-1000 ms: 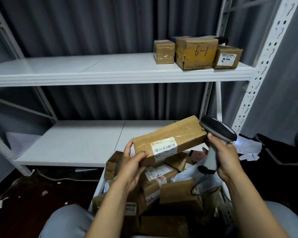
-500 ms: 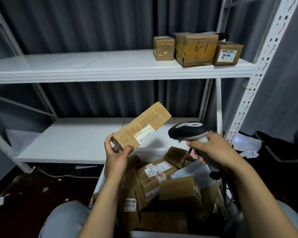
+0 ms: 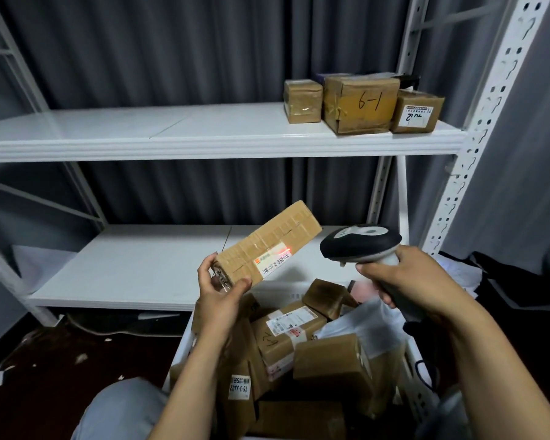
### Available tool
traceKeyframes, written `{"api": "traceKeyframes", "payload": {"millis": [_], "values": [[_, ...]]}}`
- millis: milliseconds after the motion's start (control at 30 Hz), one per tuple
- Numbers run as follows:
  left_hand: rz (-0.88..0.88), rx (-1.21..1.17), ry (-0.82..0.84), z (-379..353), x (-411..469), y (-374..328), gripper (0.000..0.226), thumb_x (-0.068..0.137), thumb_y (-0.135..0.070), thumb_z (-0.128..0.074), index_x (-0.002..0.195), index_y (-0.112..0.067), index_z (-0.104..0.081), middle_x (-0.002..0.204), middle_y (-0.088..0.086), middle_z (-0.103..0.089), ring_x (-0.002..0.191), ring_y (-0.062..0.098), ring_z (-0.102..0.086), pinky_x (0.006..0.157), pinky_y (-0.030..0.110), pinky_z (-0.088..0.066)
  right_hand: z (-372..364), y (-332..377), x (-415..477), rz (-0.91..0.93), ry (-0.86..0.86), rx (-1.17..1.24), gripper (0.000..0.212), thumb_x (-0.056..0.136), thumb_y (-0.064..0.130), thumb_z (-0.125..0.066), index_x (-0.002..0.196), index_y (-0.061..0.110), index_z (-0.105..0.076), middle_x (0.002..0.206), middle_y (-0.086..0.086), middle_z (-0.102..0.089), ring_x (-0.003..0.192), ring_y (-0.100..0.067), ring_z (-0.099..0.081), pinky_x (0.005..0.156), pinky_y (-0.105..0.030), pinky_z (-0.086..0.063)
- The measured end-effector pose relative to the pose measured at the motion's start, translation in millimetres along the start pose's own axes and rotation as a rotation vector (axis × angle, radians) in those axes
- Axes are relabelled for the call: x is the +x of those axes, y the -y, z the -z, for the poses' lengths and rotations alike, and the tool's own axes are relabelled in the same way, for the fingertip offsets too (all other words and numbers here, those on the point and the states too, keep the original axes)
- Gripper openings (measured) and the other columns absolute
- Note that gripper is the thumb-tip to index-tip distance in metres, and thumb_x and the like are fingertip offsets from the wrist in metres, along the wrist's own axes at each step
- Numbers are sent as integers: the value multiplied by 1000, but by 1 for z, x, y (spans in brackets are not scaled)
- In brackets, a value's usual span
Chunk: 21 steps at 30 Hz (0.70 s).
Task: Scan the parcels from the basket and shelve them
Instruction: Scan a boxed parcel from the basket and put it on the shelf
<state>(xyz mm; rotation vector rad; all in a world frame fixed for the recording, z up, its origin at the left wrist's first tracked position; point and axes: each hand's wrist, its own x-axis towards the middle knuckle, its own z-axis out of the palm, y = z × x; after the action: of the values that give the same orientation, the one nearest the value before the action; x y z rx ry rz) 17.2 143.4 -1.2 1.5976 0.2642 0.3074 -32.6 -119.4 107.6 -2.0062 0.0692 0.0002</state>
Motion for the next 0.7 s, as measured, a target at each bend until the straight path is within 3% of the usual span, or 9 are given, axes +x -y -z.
{"api": "traceKeyframes", "payload": {"millis": [100,167,300,400,533,600,700], "values": [[-21,-38,15,-2,-2,-3,69,82,-4,-72,132,-37,-38,112,-3,-57,86,-6,-57,84,30,-52,0,3,0,-10,-10,-25,25,87,16,-71,67,10,-57,39,-3,-50,32,-12,-44,37,-19,-37],[-31,-53,26,-3,-3,-5,69,82,-3,-71,135,-33,-38,113,-2,-57,85,-7,-57,81,26,-52,-1,4,-1,-11,-19,-28,24,86,16,-71,69,8,-58,38,-1,-50,31,-11,-45,35,-19,-36],[-24,-79,35,-3,-5,-8,66,82,-8,-73,132,-36,-39,109,-12,-56,93,-1,-57,94,45,-52,0,5,-1,-9,-31,-14,20,87,16,-71,74,6,-60,40,-1,-51,33,-12,-46,36,-19,-37],[-22,-112,21,-4,-5,-11,63,82,-12,-74,131,-32,-40,108,-20,-51,93,-4,-56,95,49,-51,1,5,-1,-11,-61,44,17,86,15,-71,81,2,-61,42,-1,-51,35,-15,-46,36,-20,-37],[10,-164,-11,-6,-7,-28,60,64,-43,-82,109,-49,-44,118,-13,-54,109,18,-59,92,53,-52,4,10,2,29,-106,77,19,87,18,-70,76,8,-58,46,-1,-54,40,-17,-47,42,-24,-40],[20,-231,-17,-8,-4,-38,53,68,-45,-79,107,-47,-44,123,1,-58,107,24,-62,83,45,-57,7,17,5,67,-138,78,21,88,19,-69,73,10,-58,50,-4,-55,41,-16,-48,43,-24,-42],[16,-340,-39,-15,-1,-62,44,87,-31,-68,121,-30,-40,119,7,-61,98,22,-66,58,29,-53,9,32,14,124,-158,184,15,88,16,-69,78,8,-60,57,-8,-55,43,-18,-49,44,-27,-44]]}}
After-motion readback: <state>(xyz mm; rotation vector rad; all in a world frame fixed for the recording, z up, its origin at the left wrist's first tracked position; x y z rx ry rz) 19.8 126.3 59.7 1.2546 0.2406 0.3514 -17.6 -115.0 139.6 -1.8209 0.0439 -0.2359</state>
